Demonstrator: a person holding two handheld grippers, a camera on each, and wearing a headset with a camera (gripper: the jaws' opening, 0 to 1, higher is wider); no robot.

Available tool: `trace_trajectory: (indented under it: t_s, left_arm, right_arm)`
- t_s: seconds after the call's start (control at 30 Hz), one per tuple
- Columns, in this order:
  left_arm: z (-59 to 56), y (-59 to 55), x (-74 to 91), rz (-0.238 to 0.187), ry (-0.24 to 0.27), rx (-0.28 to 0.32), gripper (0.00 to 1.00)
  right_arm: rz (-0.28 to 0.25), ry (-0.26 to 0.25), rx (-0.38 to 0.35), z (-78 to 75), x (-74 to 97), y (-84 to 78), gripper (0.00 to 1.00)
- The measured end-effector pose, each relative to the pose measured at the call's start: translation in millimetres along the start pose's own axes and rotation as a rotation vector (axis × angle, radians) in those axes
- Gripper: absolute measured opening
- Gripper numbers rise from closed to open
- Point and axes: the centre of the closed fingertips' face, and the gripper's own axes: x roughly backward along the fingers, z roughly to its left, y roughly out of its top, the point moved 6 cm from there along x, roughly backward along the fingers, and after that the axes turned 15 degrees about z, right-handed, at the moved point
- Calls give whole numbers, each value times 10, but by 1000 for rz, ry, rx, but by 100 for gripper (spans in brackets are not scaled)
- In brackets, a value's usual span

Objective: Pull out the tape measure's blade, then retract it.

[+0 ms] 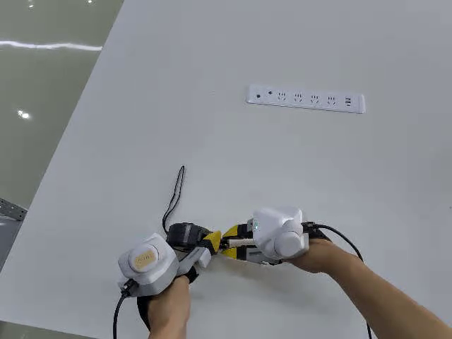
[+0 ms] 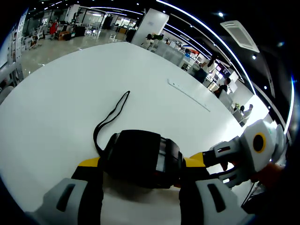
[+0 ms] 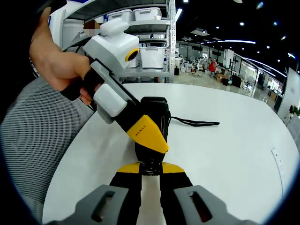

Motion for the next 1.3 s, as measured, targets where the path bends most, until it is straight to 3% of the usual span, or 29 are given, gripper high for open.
trace_trajectory:
  t_s: [0.63,1.3]
  left_arm:
    - [1,-4,3,5,-1,-5,63]
    - [-36,-28,-27,16,18,-41,65]
  right_arm:
    - [1,-2,-10,16,-52,34,13]
    - [-1,-11,-49,36,-108,-35,14]
